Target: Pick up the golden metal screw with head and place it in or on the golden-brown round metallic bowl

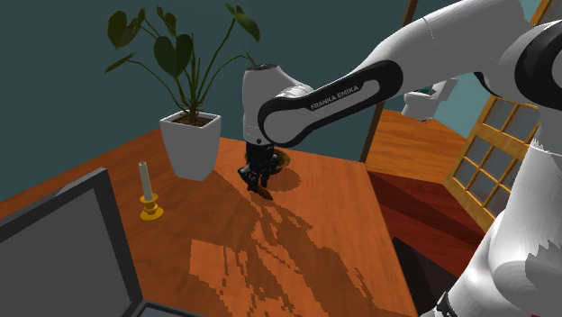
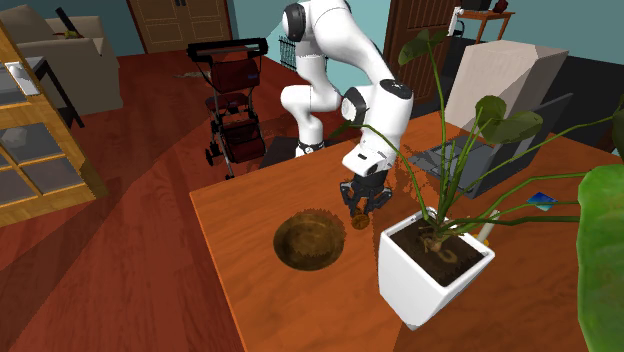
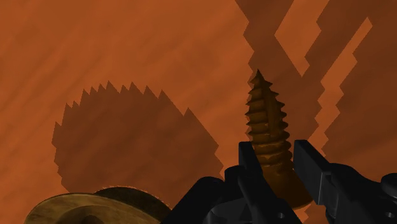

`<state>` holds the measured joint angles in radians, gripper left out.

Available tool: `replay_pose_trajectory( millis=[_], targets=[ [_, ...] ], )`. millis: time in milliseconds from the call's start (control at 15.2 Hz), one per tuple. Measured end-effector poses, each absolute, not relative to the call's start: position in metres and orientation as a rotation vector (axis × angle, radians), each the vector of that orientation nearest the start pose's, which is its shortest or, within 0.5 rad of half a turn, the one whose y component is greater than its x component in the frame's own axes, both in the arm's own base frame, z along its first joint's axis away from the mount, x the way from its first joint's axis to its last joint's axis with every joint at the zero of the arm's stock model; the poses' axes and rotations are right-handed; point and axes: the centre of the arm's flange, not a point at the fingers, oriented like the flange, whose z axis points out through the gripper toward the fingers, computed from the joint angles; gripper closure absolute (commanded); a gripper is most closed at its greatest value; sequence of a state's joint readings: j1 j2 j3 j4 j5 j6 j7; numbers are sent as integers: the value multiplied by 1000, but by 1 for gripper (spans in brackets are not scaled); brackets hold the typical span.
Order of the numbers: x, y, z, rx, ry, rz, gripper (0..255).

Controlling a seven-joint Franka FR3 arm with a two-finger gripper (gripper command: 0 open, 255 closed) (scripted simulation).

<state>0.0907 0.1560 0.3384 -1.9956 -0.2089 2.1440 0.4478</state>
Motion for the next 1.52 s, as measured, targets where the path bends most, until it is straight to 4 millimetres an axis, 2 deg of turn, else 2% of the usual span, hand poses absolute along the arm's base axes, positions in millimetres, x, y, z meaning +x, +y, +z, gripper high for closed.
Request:
replay_pose_trajectory(
  millis=[198,396,1518],
  targets=[
    [537,230,390,-3248,-148,-90,255],
    [537,231,401,-3248,-148,-88,255],
    [537,231,492,-3248,-148,-89,255]
  ],
)
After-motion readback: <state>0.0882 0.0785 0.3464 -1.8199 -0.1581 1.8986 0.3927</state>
